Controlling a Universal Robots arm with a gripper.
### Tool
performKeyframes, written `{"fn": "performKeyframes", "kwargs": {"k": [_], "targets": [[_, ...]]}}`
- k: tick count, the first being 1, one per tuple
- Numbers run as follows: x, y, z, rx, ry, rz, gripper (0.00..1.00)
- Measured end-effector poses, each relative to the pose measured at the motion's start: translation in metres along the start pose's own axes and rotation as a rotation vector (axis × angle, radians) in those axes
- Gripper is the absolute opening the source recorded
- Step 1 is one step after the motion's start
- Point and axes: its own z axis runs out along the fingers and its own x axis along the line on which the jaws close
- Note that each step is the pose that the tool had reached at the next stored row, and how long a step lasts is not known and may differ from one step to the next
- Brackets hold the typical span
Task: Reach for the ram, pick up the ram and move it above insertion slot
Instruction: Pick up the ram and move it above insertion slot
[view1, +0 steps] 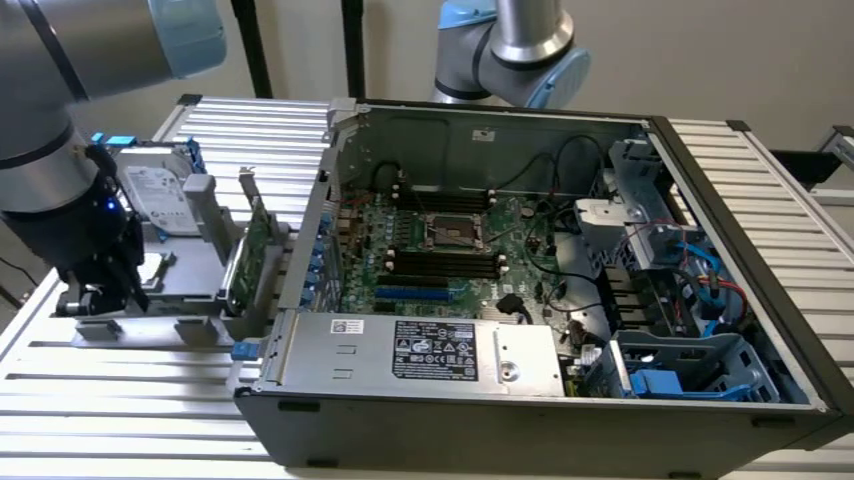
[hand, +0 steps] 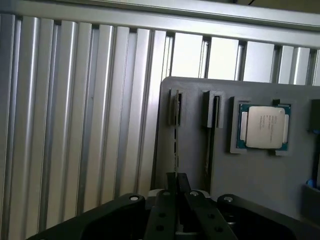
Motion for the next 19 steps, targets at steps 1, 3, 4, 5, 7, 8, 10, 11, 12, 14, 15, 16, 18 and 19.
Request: {"fn": "performKeyframes", "kwargs": {"k": [1, 3, 4, 5, 7, 8, 10, 11, 12, 14, 15, 16, 18, 19], "targets": [[0.001, -0.0002, -0.0044, 0.0001, -0.0008, 0.0, 0.13], [0.002, -0.0003, -0.0134, -0.0001, -0.0018, 0.0, 0.13], [0.003, -0.0004, -0.0183, -0.0002, -0.0022, 0.0, 0.13], [0.004, -0.0007, -0.0228, -0.0002, -0.0025, 0.0, 0.13], [0.006, -0.0017, -0.0319, -0.0004, -0.0028, 0.0, 0.13], [0.006, -0.0028, -0.0364, -0.0006, -0.0028, 0.0, 0.13], [0.008, -0.0075, -0.0456, -0.0012, -0.003, 0.0, 0.13], [0.009, -0.0119, -0.0506, -0.0014, -0.0033, 0.0, 0.13], [0.01, -0.0161, -0.0554, -0.0021, -0.0035, 0.0, 0.13], [0.011, -0.0247, -0.0647, -0.0033, -0.0044, 0.0, 0.13], [0.011, -0.0291, -0.0695, -0.0039, -0.005, 0.0, 0.13], [0.012, -0.0334, -0.0741, -0.0045, -0.0055, 0.0, 0.13], [0.013, -0.042, -0.0836, -0.0055, -0.0067, 0.0, 0.13], [0.013, -0.0462, -0.0883, -0.006, -0.0071, 0.0, 0.13]]}}
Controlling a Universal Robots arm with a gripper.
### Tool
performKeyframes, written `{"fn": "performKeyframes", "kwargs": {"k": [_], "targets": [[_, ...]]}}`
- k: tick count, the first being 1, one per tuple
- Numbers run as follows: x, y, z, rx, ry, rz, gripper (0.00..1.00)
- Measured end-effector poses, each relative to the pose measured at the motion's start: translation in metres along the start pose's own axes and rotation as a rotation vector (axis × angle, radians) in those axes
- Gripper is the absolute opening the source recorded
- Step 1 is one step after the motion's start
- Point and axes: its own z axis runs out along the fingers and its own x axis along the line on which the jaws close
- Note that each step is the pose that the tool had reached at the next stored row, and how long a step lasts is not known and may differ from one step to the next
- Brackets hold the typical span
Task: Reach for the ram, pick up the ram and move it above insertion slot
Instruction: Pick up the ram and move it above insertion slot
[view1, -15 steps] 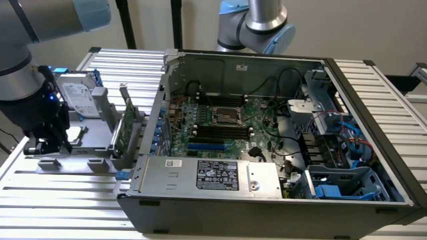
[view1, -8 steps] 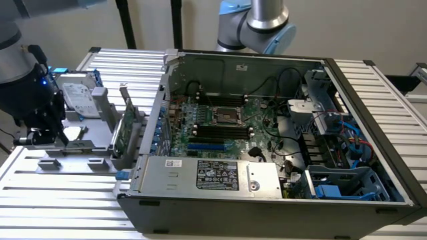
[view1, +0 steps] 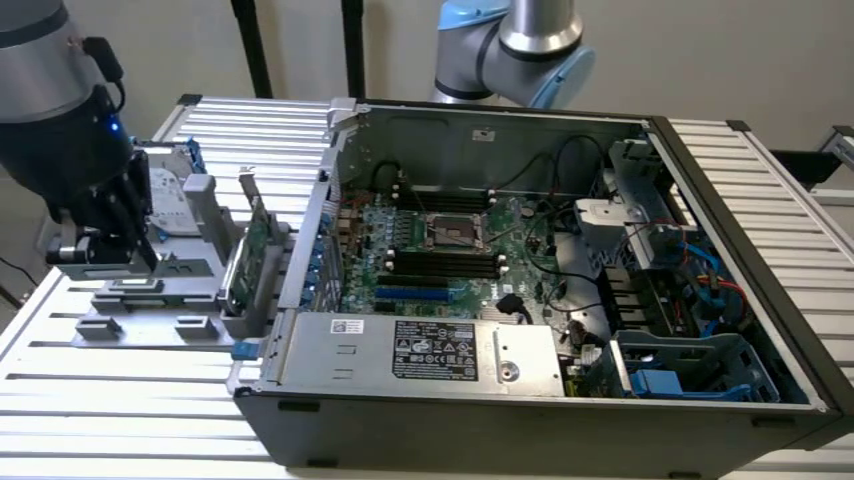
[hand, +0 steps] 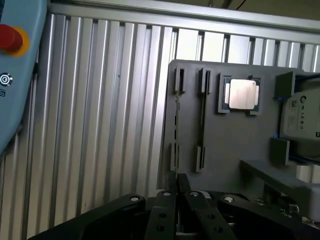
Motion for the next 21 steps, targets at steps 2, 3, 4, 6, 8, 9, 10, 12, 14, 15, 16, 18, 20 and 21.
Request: {"fn": "performKeyframes", "kwargs": {"k": [2, 3, 4, 6, 8, 9, 10, 12, 14, 15, 16, 18, 20, 21], "targets": [[0.001, -0.0089, -0.0095, -0.0006, -0.0015, 0.0, 0.13], [0.001, -0.0132, -0.0142, -0.0009, -0.0022, 0.0, 0.13], [0.001, -0.0174, -0.0189, -0.0014, -0.0026, 0.0, 0.13], [0.002, -0.026, -0.0283, -0.0019, -0.0036, 0.0, 0.13], [0.003, -0.0346, -0.0376, -0.0022, -0.0045, 0.0, 0.13], [0.003, -0.0393, -0.0428, -0.0024, -0.0049, 0.0, 0.13], [0.003, -0.0436, -0.0475, -0.0025, -0.005, 0.0, 0.13], [0.004, -0.0522, -0.0568, -0.0027, -0.0051, 0.0, 0.13], [0.004, -0.061, -0.066, -0.0033, -0.0052, 0.0, 0.13], [0.004, -0.0653, -0.07, -0.0036, -0.0053, 0.0, 0.13], [0.005, -0.0697, -0.0738, -0.0042, -0.0051, 0.0, 0.13], [0.005, -0.0784, -0.0796, -0.0047, -0.0057, 0.0, 0.13], [0.006, -0.0872, -0.0824, -0.0051, -0.0066, 0.0, 0.13], [0.007, -0.0921, -0.083, -0.0052, -0.0074, 0.0, 0.13]]}}
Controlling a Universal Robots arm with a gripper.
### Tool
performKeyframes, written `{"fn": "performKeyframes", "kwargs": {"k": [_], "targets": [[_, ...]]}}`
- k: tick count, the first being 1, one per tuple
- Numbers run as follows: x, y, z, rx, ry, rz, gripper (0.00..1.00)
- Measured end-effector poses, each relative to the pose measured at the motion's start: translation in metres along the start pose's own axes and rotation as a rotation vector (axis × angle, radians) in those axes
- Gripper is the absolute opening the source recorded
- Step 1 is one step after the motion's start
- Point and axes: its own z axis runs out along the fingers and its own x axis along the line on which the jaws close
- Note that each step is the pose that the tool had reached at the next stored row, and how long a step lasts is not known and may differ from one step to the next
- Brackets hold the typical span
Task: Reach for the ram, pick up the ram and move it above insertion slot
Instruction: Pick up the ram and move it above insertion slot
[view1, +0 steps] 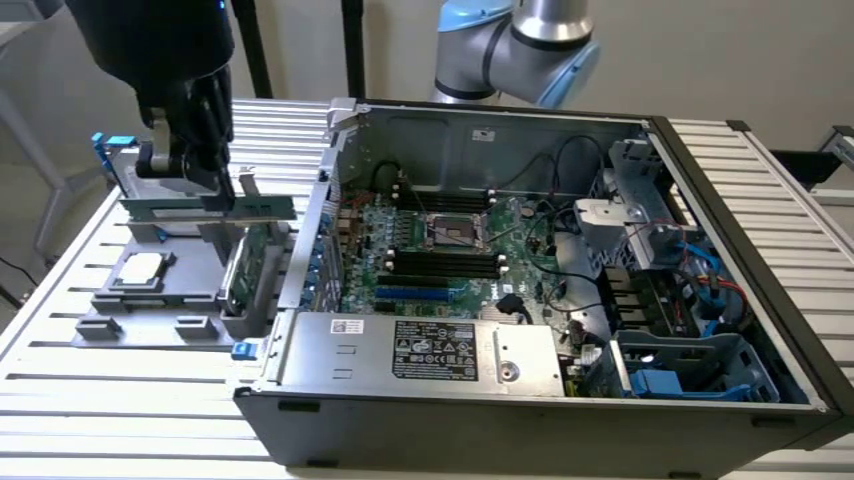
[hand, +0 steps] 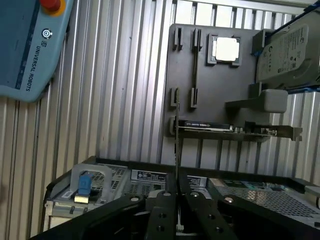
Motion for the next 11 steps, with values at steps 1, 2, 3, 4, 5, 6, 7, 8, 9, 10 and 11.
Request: {"fn": "performKeyframes", "kwargs": {"k": [1, 2, 3, 4, 5, 6, 7, 8, 9, 10, 11], "targets": [[0.0, -0.0045, -0.0003, 0.0, -0.0008, 0.0, 0.13], [0.001, -0.0088, -0.0005, 0.0001, -0.0014, 0.0, 0.13], [0.001, -0.0133, -0.0008, 0.0001, -0.0019, 0.0, 0.13], [0.002, -0.0177, -0.001, 0.0001, -0.0023, 0.0, 0.13], [0.002, -0.0225, -0.0012, 0.0001, -0.0025, 0.0, 0.13], [0.003, -0.0271, -0.0014, 0.0002, -0.0027, 0.0, 0.13], [0.003, -0.0314, -0.0016, 0.0001, -0.0028, 0.0, 0.13], [0.003, -0.036, -0.0018, 0.0001, -0.0028, 0.0, 0.13], [0.004, -0.0405, -0.0021, 0.0001, -0.0028, 0.0, 0.13], [0.004, -0.045, -0.0023, 0.0001, -0.0028, 0.0, 0.13], [0.005, -0.0494, -0.0026, 0.0, -0.0027, 0.0, 0.13]]}}
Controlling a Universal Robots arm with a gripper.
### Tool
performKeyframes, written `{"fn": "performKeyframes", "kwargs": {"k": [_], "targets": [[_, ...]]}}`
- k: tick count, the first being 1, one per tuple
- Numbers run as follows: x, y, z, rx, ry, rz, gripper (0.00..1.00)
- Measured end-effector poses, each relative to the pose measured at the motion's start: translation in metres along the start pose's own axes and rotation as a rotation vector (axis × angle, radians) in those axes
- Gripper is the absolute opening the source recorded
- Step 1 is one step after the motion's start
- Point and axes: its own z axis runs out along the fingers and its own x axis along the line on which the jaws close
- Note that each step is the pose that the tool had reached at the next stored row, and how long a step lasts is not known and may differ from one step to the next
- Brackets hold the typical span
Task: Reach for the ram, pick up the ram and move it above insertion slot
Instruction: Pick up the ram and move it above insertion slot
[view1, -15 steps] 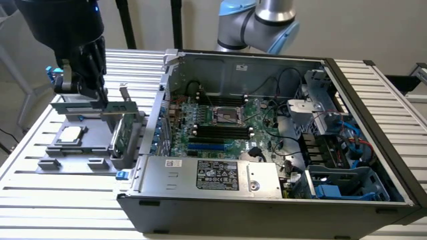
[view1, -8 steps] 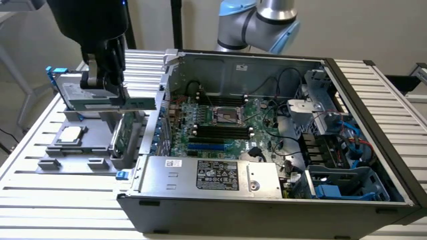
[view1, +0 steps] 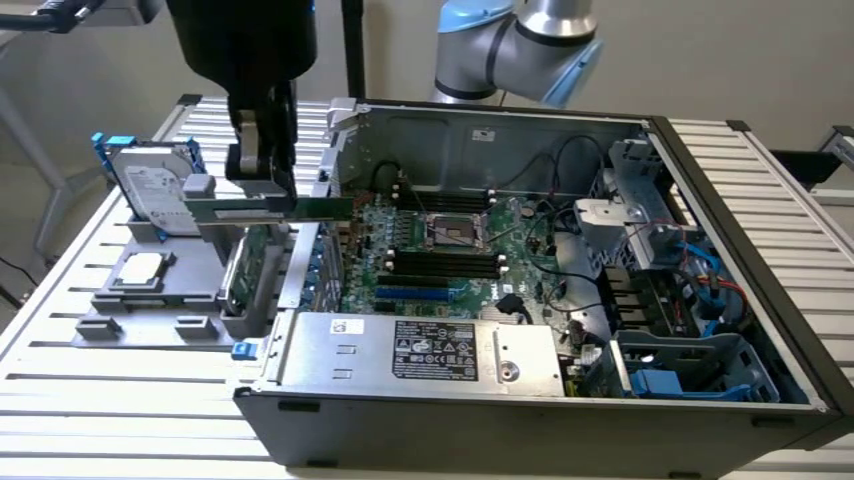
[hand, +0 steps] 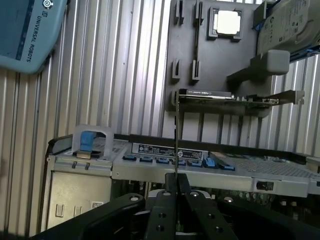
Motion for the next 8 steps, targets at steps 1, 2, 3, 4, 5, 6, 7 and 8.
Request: {"fn": "performKeyframes", "kwargs": {"k": [1, 2, 3, 4, 5, 6, 7, 8], "targets": [[0.0, -0.0045, -0.0002, 0.0, 0.0, 0.0, 0.13], [0.001, -0.0091, -0.0004, 0.0, -0.0001, 0.0, 0.13], [0.001, -0.0136, -0.0006, 0.0001, 0.0, 0.0, 0.13], [0.002, -0.0183, -0.0008, 0.0001, -0.0001, 0.0, 0.13], [0.002, -0.0229, -0.0011, 0.0, -0.0001, 0.0, 0.13], [0.003, -0.0274, -0.0013, 0.0, -0.0001, 0.0, 0.13], [0.003, -0.0319, -0.0015, 0.0, -0.0001, 0.0, 0.13], [0.003, -0.0363, -0.0017, 0.0, 0.0, 0.0, 0.13]]}}
